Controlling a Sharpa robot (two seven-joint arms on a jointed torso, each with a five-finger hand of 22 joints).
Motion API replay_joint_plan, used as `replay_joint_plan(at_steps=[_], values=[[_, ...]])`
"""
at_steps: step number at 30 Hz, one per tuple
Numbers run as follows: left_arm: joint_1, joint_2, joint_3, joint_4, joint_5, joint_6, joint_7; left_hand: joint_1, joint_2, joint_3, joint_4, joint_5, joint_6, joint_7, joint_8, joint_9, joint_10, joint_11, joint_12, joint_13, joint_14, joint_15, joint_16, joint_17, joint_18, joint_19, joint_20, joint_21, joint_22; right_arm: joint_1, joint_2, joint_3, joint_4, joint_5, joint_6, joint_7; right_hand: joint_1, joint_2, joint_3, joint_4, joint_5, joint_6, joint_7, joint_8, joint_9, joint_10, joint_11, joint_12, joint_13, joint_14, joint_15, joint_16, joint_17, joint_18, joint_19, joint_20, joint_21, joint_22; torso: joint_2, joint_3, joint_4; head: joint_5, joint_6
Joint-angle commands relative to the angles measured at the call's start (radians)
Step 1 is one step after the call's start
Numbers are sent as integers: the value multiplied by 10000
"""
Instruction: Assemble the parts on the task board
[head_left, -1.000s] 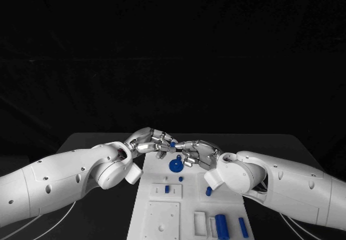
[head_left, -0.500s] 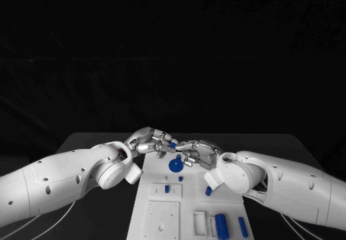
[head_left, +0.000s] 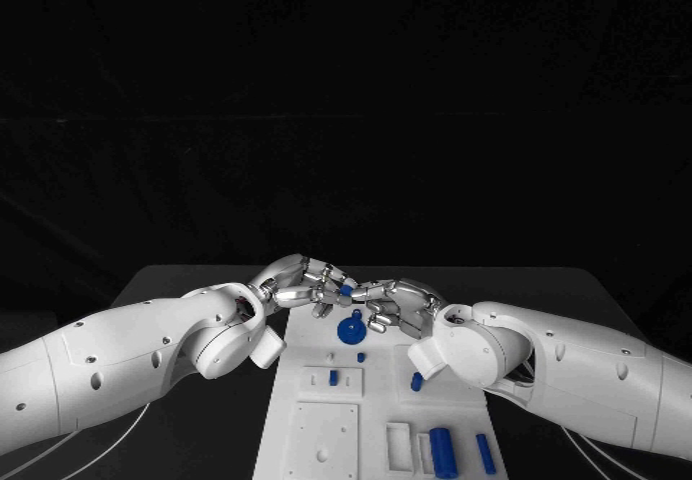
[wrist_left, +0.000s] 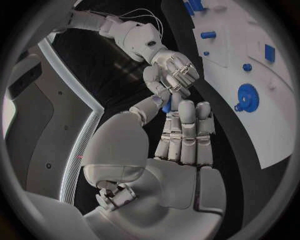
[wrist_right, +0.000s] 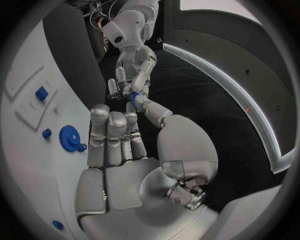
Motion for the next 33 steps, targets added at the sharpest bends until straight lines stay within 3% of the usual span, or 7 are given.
replay_joint_plan(at_steps=[1,5,10,16,33], values=[[-13,7,-15,20,-315,22,-141,19,-114,-20,-67,6,-44,-1,-26,-8,42,44,9,23,-21,60,37,17,133,76,-427,1,171,20,4,24,41,-96,107,268,-8,-111,68,7,32,352,199,67,36,69,-19,60,-3,1,-55,41,15,287,61,-14,63,211,2,-3,3,0,0],[-14,0,-15,16,-321,-14,-135,51,-168,-40,-95,-12,-136,-4,-68,-27,23,43,40,63,-35,61,33,25,140,70,-419,8,176,20,1,24,35,-100,105,242,-28,-119,72,6,60,359,194,75,58,83,-24,63,-1,2,-59,44,17,287,67,-18,72,210,0,-2,4,-2,0],[-14,-6,-15,12,-321,-106,-105,84,-266,-90,-78,-23,-912,-153,-431,-171,-83,-20,102,169,-49,8,27,46,133,55,-433,15,174,20,-4,24,18,-191,95,158,-53,-133,86,3,137,367,184,85,100,103,-34,64,-1,2,-69,47,21,287,79,-29,89,206,-1,-3,2,0,3],[-14,-23,-15,24,-321,-118,-105,151,-402,-116,-57,-28,-1496,-414,-634,-216,-181,-39,162,280,-61,-13,25,73,107,36,-466,21,173,20,-9,24,-15,-322,-17,50,-56,-139,92,2,146,371,181,89,112,110,-38,65,0,2,-73,49,22,287,84,-34,94,205,1,-4,4,-3,1],[-15,-94,-14,6,-196,-148,-93,188,-497,-127,-37,-47,-1710,-473,-654,-190,-264,-23,179,341,-75,0,19,88,93,19,-469,22,173,20,-42,24,-93,-660,-91,-55,-51,-159,121,2,129,374,173,94,146,128,-47,66,1,8,-84,54,26,287,101,-50,108,201,3,-2,0,-10,-5]])
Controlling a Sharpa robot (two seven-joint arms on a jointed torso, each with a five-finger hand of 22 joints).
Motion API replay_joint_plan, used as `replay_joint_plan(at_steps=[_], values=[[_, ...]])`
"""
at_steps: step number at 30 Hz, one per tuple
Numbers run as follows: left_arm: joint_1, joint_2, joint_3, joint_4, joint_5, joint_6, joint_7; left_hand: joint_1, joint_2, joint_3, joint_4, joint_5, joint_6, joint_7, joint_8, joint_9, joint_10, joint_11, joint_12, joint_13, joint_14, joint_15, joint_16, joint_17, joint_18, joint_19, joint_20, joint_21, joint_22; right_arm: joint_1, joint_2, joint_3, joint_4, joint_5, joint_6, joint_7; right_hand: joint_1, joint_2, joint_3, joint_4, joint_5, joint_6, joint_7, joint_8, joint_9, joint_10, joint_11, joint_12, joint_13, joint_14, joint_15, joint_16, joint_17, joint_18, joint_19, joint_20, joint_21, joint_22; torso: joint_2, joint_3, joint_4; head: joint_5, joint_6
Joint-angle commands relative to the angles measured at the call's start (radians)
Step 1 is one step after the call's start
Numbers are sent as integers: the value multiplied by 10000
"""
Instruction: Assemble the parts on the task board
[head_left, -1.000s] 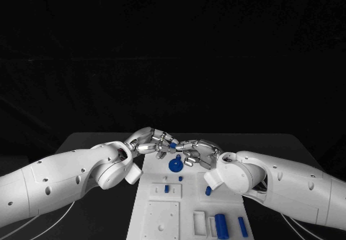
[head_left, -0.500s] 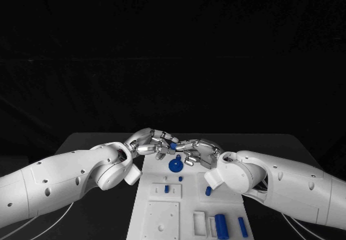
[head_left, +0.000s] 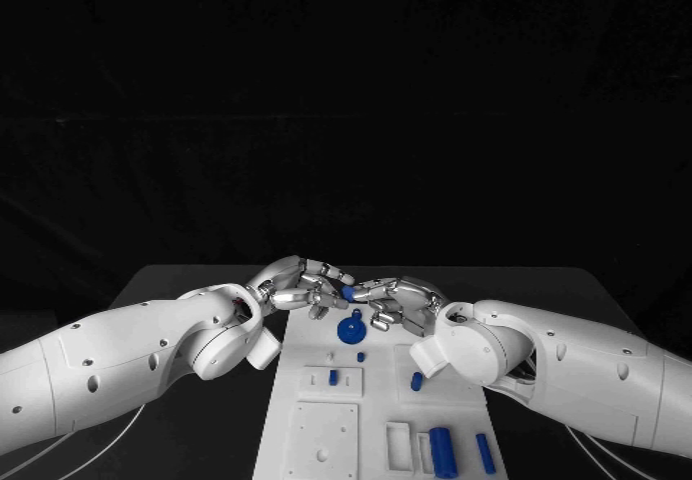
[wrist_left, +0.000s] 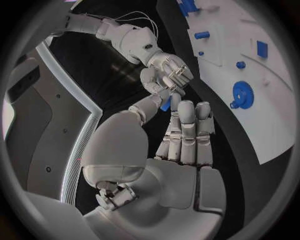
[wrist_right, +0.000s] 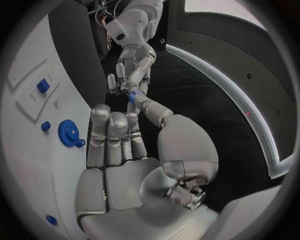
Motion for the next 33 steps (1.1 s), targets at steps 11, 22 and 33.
replay_joint_plan(at_steps=[11,22,33], values=[[5,-193,7,-303,418,-27,-219,-1386,-141,-875,736,88,742,682,585,339,-301,215,123,150,-122,222,12,46,187,-42,-277,-10,161,2,-128,5,-271,-1294,545,-455,-1,-100,93,7,-56,215,236,-32,46,97,-11,23,-3,11,-95,45,20,157,60,-50,63,197,-5,6,-3,-10,-9],[11,-100,6,-726,-2023,2064,-1569,-3681,95,-1705,2494,-813,1491,288,1229,682,327,-178,916,606,-41,-142,91,120,295,-99,-482,-76,156,4,-157,5,-465,-2366,1500,-1380,2,-100,153,2,-191,193,238,-44,96,87,-9,2,-3,6,-94,41,22,157,50,-79,59,189,-3,1,-4,-15,-30],[14,113,6,-719,-2983,2695,-1403,-3593,305,-2752,3317,-858,1709,-35,1748,1435,350,-495,2144,1374,198,-479,722,478,362,17,-792,139,201,10,-96,5,-507,-2630,1692,-1852,7,-110,181,0,-244,191,238,-46,120,87,-9,-3,-1,9,-93,44,25,156,50,-91,62,189,0,6,-3,16,-95]])
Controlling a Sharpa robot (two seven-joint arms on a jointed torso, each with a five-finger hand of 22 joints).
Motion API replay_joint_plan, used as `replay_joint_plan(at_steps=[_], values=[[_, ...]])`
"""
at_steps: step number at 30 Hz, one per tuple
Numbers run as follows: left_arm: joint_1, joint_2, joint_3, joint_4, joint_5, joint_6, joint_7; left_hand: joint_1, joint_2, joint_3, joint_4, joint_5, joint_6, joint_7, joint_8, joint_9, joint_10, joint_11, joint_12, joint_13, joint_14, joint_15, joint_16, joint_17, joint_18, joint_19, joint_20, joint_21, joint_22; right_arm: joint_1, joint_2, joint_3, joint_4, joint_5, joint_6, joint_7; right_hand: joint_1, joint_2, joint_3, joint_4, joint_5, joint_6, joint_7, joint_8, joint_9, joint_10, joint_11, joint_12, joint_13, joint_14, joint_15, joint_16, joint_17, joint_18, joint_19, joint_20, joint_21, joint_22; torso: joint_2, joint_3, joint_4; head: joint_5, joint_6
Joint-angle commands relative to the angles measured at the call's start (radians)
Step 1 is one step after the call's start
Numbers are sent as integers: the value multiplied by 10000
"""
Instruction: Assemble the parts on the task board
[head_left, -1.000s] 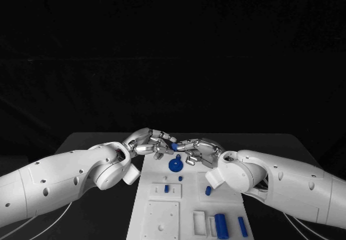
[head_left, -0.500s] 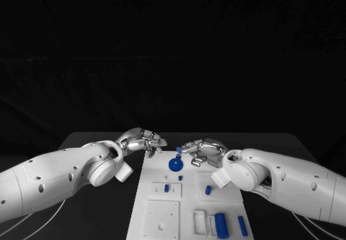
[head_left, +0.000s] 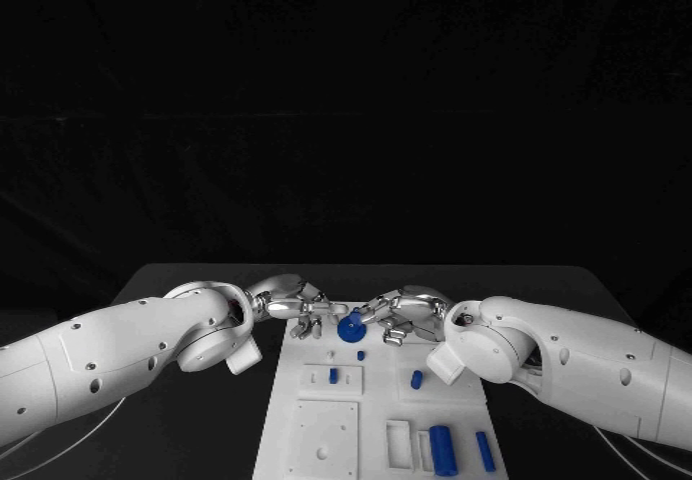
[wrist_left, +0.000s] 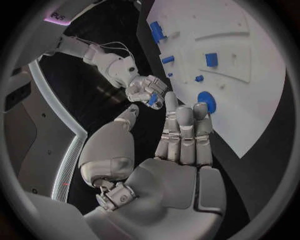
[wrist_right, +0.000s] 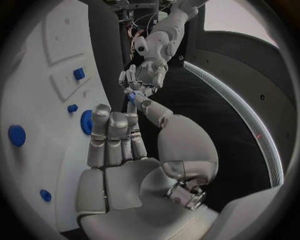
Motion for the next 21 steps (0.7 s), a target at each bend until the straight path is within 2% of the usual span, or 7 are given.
replay_joint_plan(at_steps=[1,3,13,14,15,19,21], values=[[9,77,7,44,-619,624,91,259,80,-91,171,-37,-100,-50,25,79,-46,-44,139,79,-28,-54,100,46,-106,66,-857,62,201,4,27,5,-13,-388,485,-413,7,-110,70,0,-51,187,213,13,12,57,19,-1,-2,-8,-41,45,10,148,-1,-75,62,189,0,0,1,11,-44],[9,113,8,60,-578,644,182,533,180,-261,293,-41,-268,-14,-70,118,-88,-20,246,139,-32,-34,165,80,-122,58,-882,116,207,7,45,5,-21,-434,568,-504,6,-114,74,1,-59,187,213,13,16,57,19,-1,-2,-7,-41,45,10,148,-1,-76,62,189,-1,-1,-2,19,-71],[11,200,9,95,-570,836,243,1612,590,-1066,716,-41,-352,-15,-194,287,-115,-37,496,238,1,-46,357,158,-138,75,-947,339,208,17,82,3,-25,-528,764,-760,6,-122,89,2,-82,188,213,12,28,58,20,-3,-1,-5,-40,47,12,148,-1,-80,64,189,3,-6,2,7,-134],[11,207,9,101,-570,879,226,1874,674,-1413,953,-4,-332,-18,-224,336,-139,-27,529,239,-16,-32,377,159,-161,57,-937,383,199,17,82,3,-22,-528,766,-768,6,-122,90,2,-82,188,213,12,29,58,19,-4,0,-5,-40,47,12,148,-1,-80,64,189,3,-6,2,7,-134],[11,212,9,107,-570,918,200,2046,691,-1461,960,-42,-331,-17,-233,348,-141,-39,539,239,-14,-48,384,160,-144,54,-954,393,198,18,82,3,-21,-528,761,-775,6,-122,91,2,-83,188,213,12,29,58,19,-4,0,-5,-40,47,12,148,-1,-80,64,189,3,-8,2,7,-147],[12,229,9,133,-603,989,150,2747,805,-1974,1417,-34,-307,-29,-320,401,-160,-36,582,218,-11,-48,389,134,-146,51,-965,435,183,18,86,3,-22,-544,782,-799,6,-123,95,2,-84,188,213,12,31,58,19,-4,0,-4,-40,48,13,148,-1,-80,64,189,0,-8,9,1,-159],[12,230,9,143,-603,995,156,3310,915,-2360,1843,-40,-272,-23,-382,437,-172,-35,607,195,-5,-56,390,110,-153,57,-966,457,176,18,92,3,-23,-557,795,-809,6,-124,96,3,-84,188,213,12,33,58,19,-4,0,-4,-40,48,13,148,-1,-81,64,189,-1,-6,7,4,-164]])
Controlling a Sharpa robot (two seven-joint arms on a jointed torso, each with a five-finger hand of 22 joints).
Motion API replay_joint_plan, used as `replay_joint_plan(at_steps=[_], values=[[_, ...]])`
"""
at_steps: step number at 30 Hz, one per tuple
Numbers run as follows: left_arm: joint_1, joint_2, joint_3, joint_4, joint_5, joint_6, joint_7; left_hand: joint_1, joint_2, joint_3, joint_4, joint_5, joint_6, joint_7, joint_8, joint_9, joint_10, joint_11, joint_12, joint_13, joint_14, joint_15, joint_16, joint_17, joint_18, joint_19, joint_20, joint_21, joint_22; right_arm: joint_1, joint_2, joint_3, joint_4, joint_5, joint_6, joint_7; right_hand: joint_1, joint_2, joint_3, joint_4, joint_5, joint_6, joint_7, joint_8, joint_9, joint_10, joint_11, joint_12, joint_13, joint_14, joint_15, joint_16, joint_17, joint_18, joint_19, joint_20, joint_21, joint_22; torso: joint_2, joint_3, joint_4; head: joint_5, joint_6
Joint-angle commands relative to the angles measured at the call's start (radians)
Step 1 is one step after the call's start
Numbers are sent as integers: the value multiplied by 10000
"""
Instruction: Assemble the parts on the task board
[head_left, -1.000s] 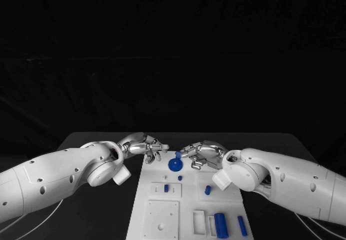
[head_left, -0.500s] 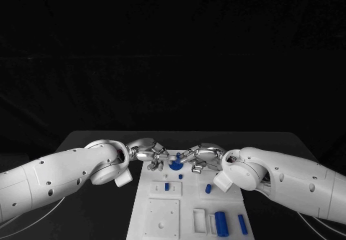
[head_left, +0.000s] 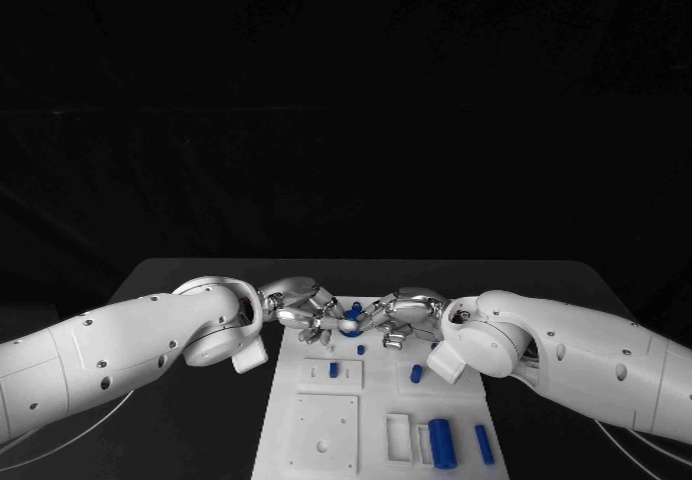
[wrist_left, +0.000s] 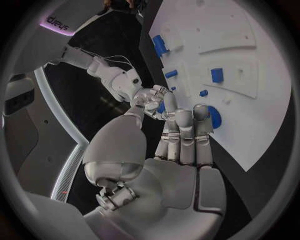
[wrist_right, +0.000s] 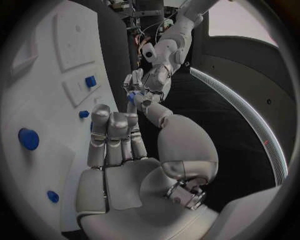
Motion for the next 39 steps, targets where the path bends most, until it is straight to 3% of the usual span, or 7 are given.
replay_joint_plan(at_steps=[1,3,17,24,30,35,39], values=[[10,23,6,39,-68,301,69,613,170,-418,485,-30,57,-7,-85,39,-64,0,53,-36,33,-19,39,-38,-156,68,-968,48,177,1,16,3,11,-148,301,-89,6,-125,43,3,-38,198,198,43,18,58,19,-3,0,-6,-47,48,16,146,0,-82,65,181,-1,-2,4,6,-12],[10,30,6,34,-68,322,55,1107,313,-785,841,-18,90,-12,-136,74,-64,-3,78,-59,44,-8,44,-59,-168,88,-967,74,175,1,19,3,9,-149,310,-97,6,-126,45,4,-39,199,197,43,19,58,19,-3,0,-5,-48,49,16,146,0,-83,65,181,-1,-2,0,9,-18],[10,35,6,39,26,399,-5,1925,1177,-1276,837,61,297,-29,-213,160,-65,-37,123,-131,67,-42,54,-113,-197,108,-983,74,164,1,37,3,4,-218,375,-190,3,-130,57,5,-47,199,198,42,28,60,19,-4,2,-3,-48,51,18,146,1,-84,66,181,-2,0,3,2,-47],[11,40,6,52,52,510,-65,1841,1293,-1464,862,277,364,-38,-255,179,-67,-38,135,-161,64,-47,57,-133,-221,109,-986,63,156,1,47,3,11,-247,351,-202,2,-134,63,4,-51,199,197,41,33,60,19,-4,3,-2,-48,52,19,146,2,-85,67,181,-1,1,2,1,-68],[11,59,6,74,181,700,-134,1939,1196,-1508,850,1208,501,-61,-302,215,-87,-57,150,-204,46,-66,64,-158,-234,94,-1004,42,156,1,73,3,6,-247,334,-195,1,-136,69,5,-56,199,197,41,37,60,19,-4,4,-2,-48,52,19,146,3,-86,68,181,0,2,4,8,-88],[11,58,6,71,287,750,-169,2192,1129,-1560,839,2372,633,-78,-327,263,-112,-71,171,-233,18,-77,84,-170,-264,57,-1010,47,173,1,80,3,4,-251,331,-205,0,-136,74,5,-61,199,197,40,41,61,19,-5,5,-1,-48,53,20,146,3,-87,68,180,0,2,2,13,-100],[12,58,6,53,549,731,-252,2265,809,-1725,832,4545,767,-93,-316,342,-154,-78,189,-250,-46,-74,109,-169,-304,-22,-997,45,181,1,81,3,9,-267,339,-210,0,-137,77,4,-64,198,197,39,44,61,18,-5,5,-1,-48,53,20,146,4,-88,69,180,-4,1,3,15,-113]])
